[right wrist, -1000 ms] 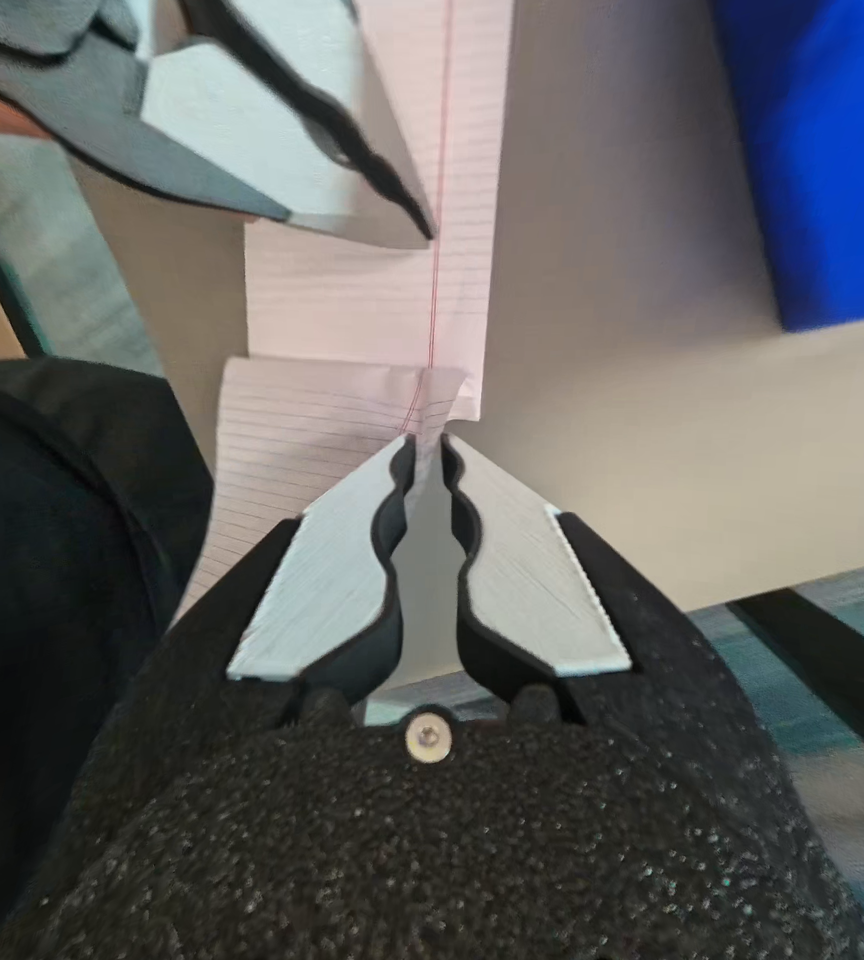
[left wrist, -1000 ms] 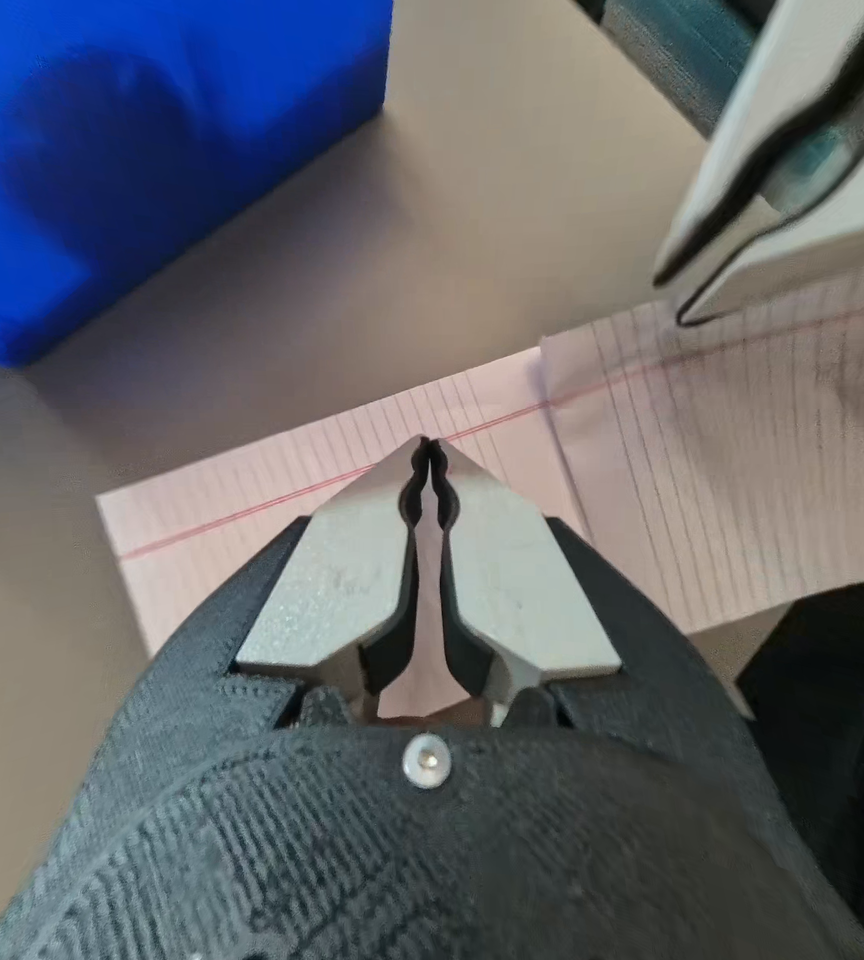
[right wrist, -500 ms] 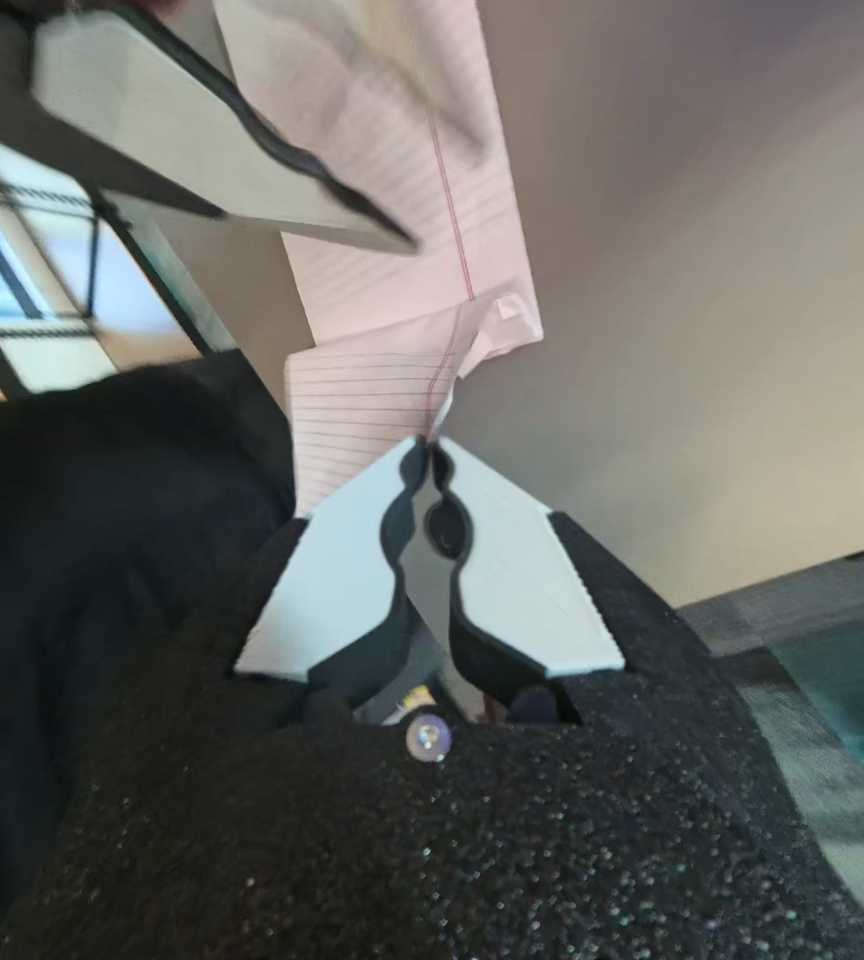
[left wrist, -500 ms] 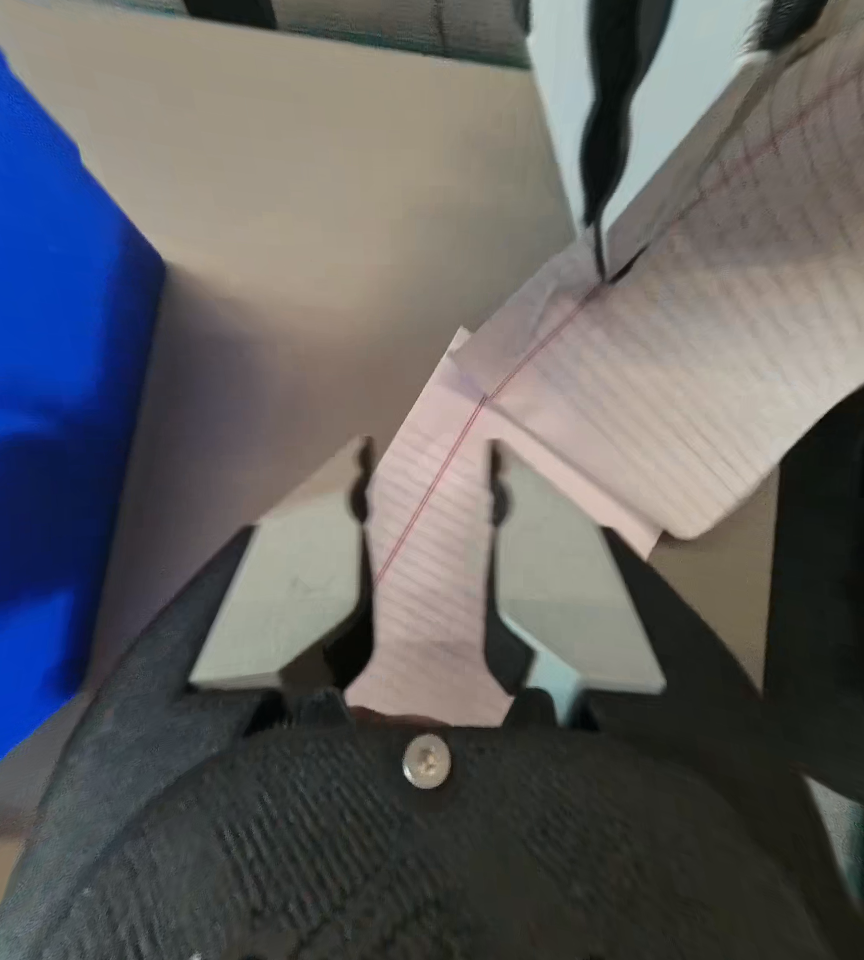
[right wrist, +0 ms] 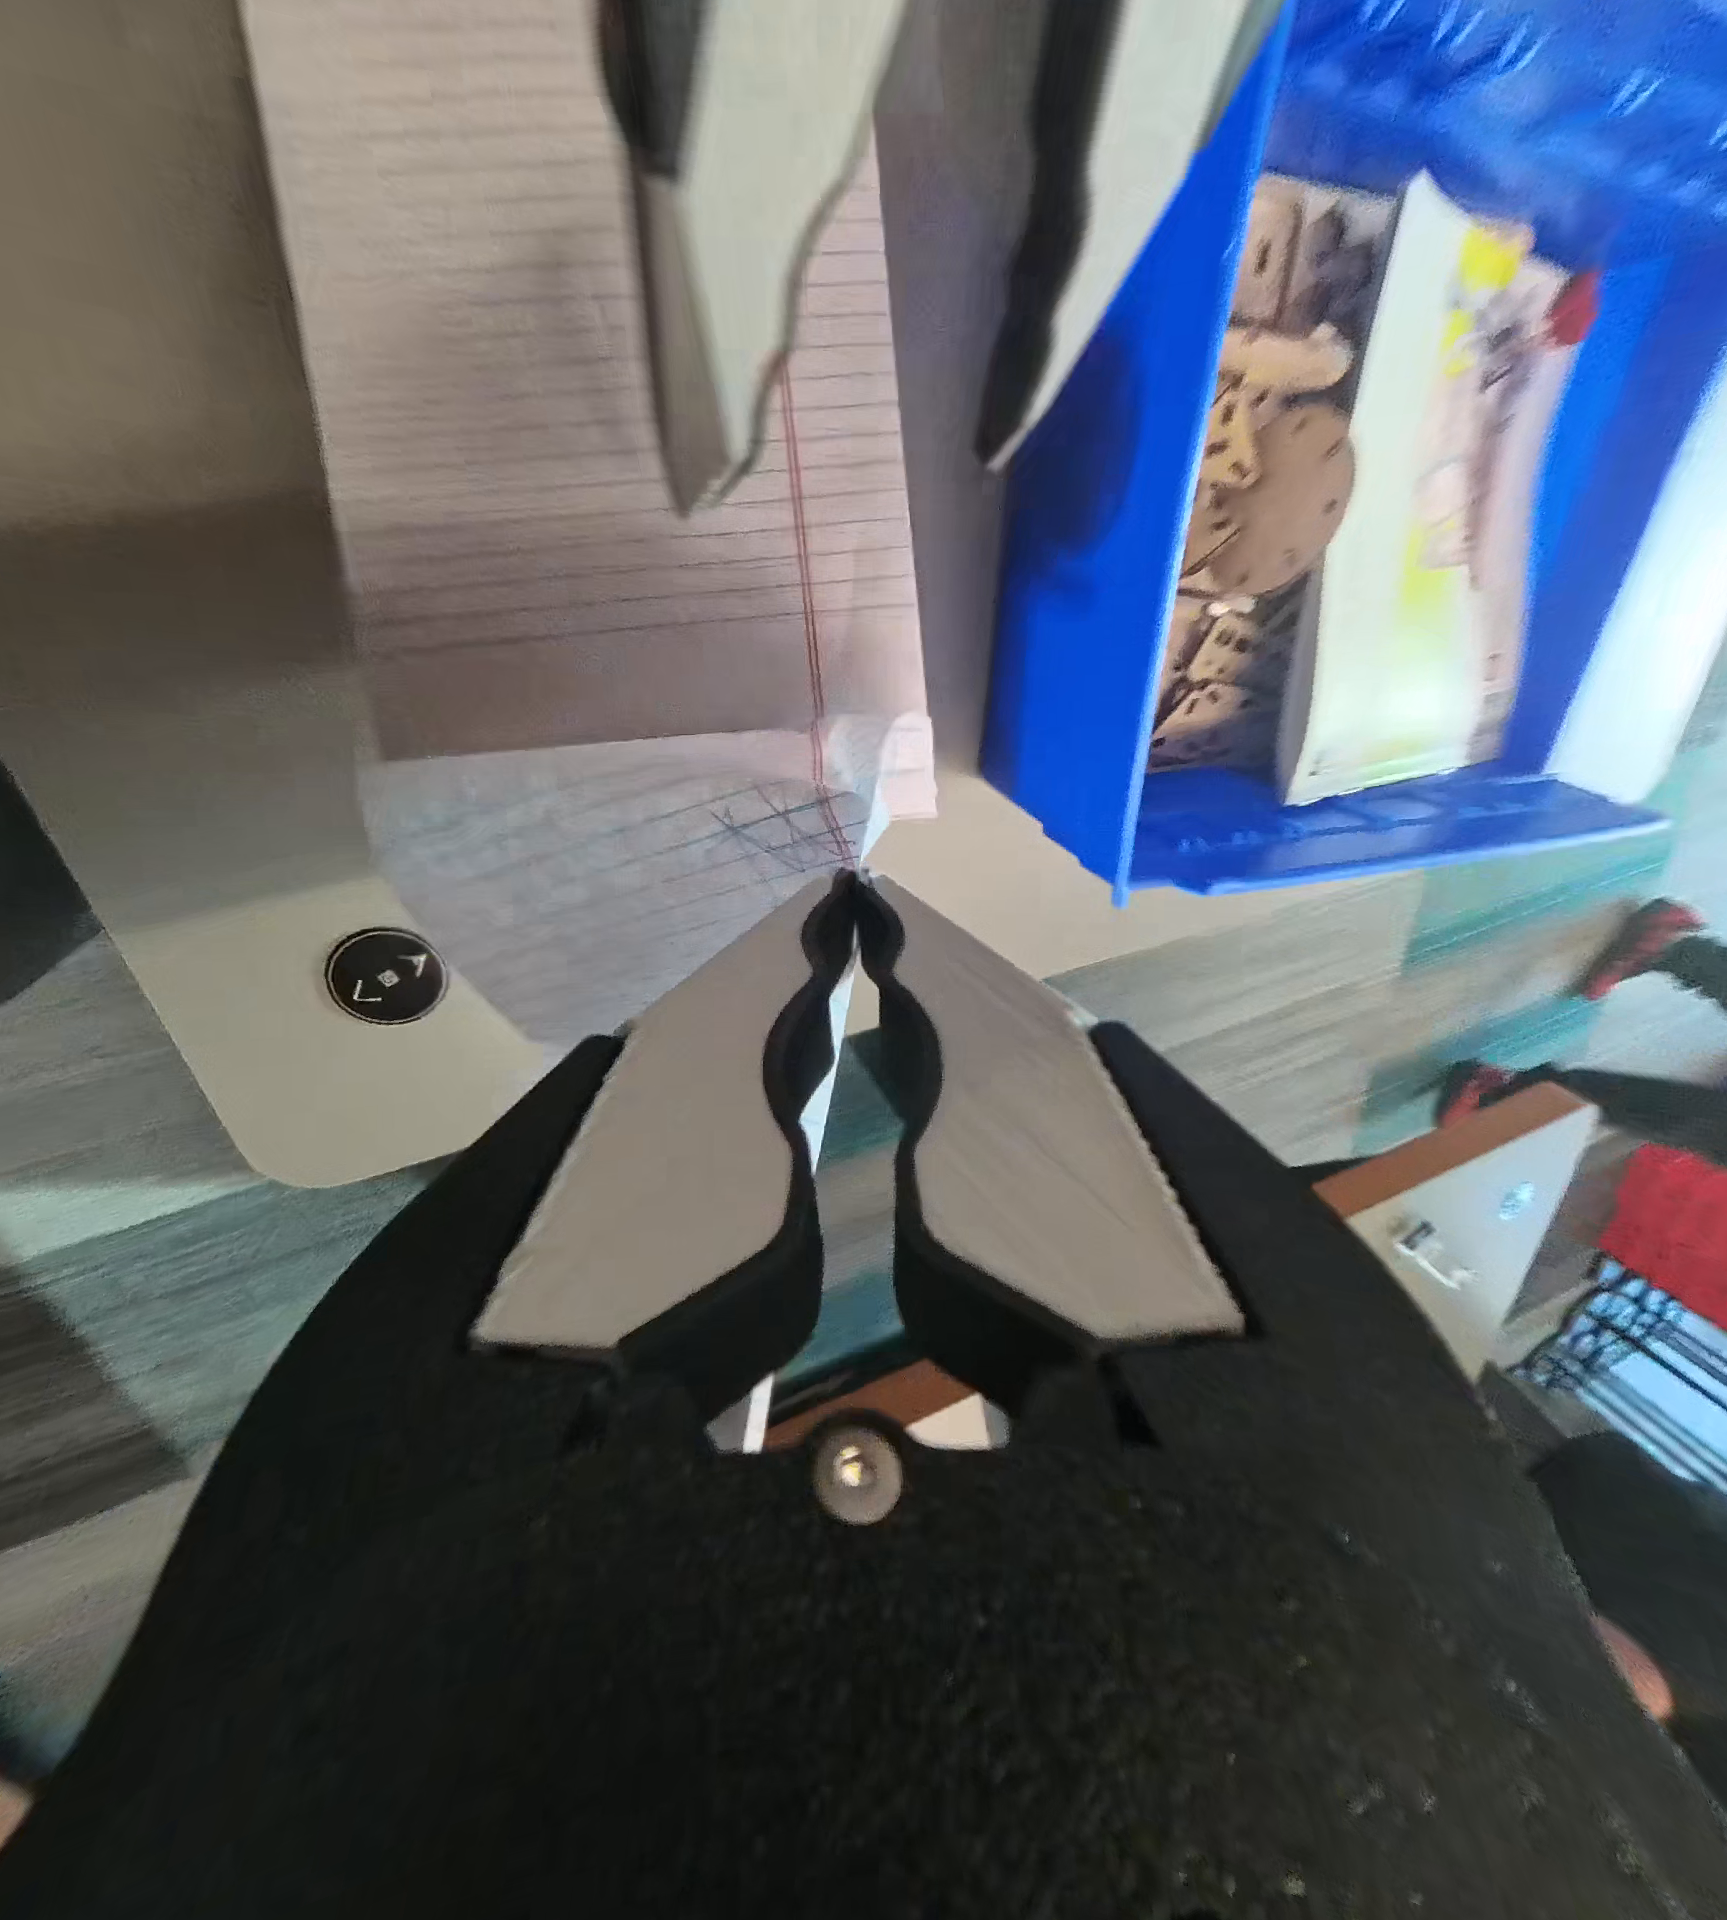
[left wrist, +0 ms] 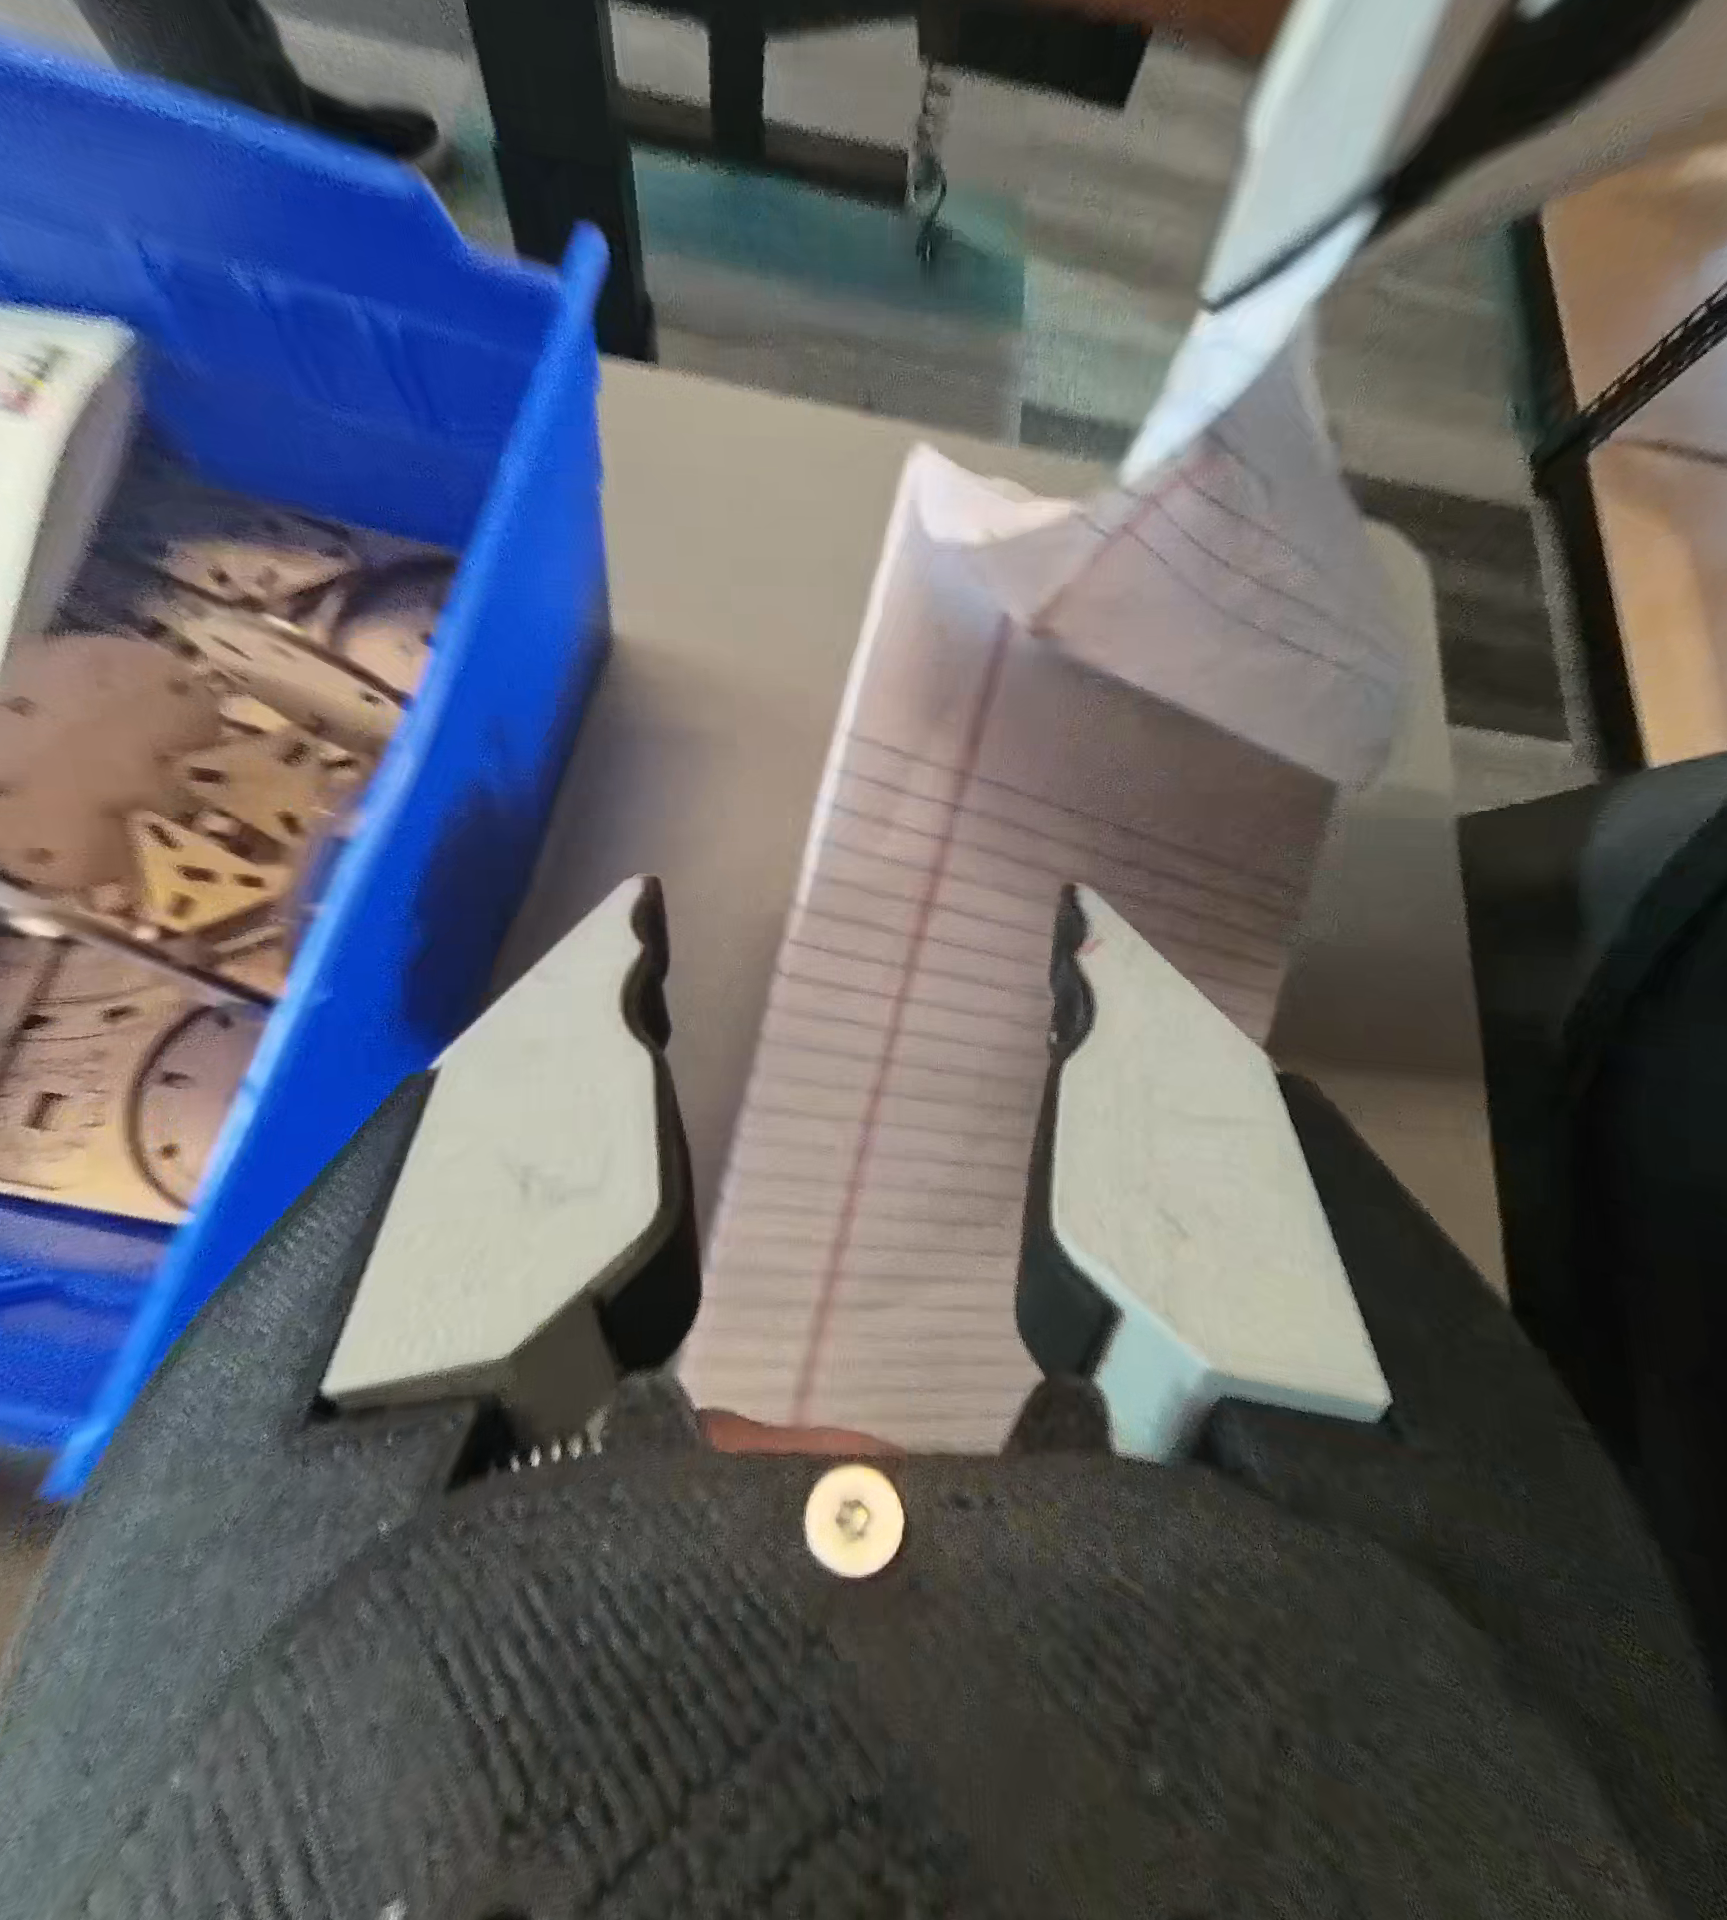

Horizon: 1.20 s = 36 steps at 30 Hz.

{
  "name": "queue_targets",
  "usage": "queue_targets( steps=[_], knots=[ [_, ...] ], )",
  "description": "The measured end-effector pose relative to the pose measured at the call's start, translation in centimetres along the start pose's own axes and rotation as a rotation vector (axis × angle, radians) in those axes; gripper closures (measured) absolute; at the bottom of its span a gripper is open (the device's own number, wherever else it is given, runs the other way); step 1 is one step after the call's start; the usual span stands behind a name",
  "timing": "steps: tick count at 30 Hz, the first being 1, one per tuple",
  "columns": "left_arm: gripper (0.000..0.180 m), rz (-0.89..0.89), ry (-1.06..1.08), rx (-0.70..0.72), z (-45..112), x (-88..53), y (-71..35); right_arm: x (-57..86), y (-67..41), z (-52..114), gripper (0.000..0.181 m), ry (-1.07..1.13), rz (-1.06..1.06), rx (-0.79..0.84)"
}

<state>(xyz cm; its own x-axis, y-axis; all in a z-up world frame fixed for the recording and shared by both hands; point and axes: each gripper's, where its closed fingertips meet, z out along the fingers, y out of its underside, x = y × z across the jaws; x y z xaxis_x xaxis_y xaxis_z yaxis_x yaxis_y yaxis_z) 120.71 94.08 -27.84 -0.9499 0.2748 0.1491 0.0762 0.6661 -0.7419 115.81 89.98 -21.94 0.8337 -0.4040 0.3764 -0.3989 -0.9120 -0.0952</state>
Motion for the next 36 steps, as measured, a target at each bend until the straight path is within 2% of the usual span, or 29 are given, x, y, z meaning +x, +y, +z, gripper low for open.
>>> queue_targets(
  steps=[2, 4, 5, 7, 8, 12, 14, 18, 20, 22, 25, 28, 32, 34, 36],
  knots=[
    [0.107, 0.027, 0.03, 0.047, -1.2, 0.2, -1.9, -0.2, -0.5, -1.8, 0.181, 0.061, -0.023, 0.046],
    [0.107, 0.044, 0.142, 0.033, -1.2, 1.7, -3.2, -0.5, -0.7, -3.1, 0.181, 0.109, -0.039, 0.07],
    [0.116, 0.044, 0.217, 0.001, -0.9, 2.6, -3.4, -0.8, -1.0, -3.6, 0.181, 0.113, -0.035, 0.084],
    [0.164, 0.027, 0.383, -0.03, -0.7, 4.8, -3.5, -1.3, -0.9, -4.2, 0.181, 0.11, -0.006, 0.086],
    [0.18, 0.006, 0.422, -0.033, -0.6, 5.5, -3.7, -1.4, -0.6, -4.3, 0.181, 0.115, 0.014, 0.082],
    [0.18, -0.074, 0.351, -0.058, 0.4, 6.2, -3.3, -3.4, 2.0, -3.2, 0.181, 0.023, 0.248, 0.052],
    [0.18, -0.149, 0.311, -0.091, 1.1, 6.7, -2.7, -4.6, 2.3, -2.2, 0.174, -0.029, 0.388, 0.072],
    [0.18, -0.224, 0.237, -0.139, 2.1, 7.2, -1.4, -4.9, -0.2, -1.4, 0.148, -0.082, 0.562, 0.209],
    [0.18, -0.247, 0.243, -0.132, 2.2, 7.7, -1.3, -4.7, -0.6, -0.5, 0.145, -0.108, 0.624, 0.231],
    [0.18, -0.284, 0.246, -0.131, 2.2, 8.0, -1.0, -4.8, -0.8, 0.5, 0.152, -0.149, 0.658, 0.239],
    [0.18, -0.347, 0.219, -0.13, 2.1, 7.3, -0.4, -6.0, -1.6, 1.3, 0.181, -0.239, 0.642, 0.244],
    [0.18, -0.383, 0.214, -0.11, 1.8, 6.8, 0.0, -5.9, -2.0, 1.9, 0.181, -0.235, 0.653, 0.247],
    [0.18, -0.393, 0.132, -0.082, 1.7, 5.4, 1.2, -5.8, -2.5, 3.2, 0.181, -0.301, 0.779, 0.283],
    [0.18, -0.489, 0.131, -0.017, 1.3, 4.9, 1.3, -5.2, -2.0, 4.1, 0.181, -0.314, 0.912, 0.32],
    [0.18, -0.535, 0.131, 0.031, 0.8, 5.0, 1.3, -4.6, -2.0, 4.3, 0.181, -0.412, 1.112, 0.428]
  ],
)
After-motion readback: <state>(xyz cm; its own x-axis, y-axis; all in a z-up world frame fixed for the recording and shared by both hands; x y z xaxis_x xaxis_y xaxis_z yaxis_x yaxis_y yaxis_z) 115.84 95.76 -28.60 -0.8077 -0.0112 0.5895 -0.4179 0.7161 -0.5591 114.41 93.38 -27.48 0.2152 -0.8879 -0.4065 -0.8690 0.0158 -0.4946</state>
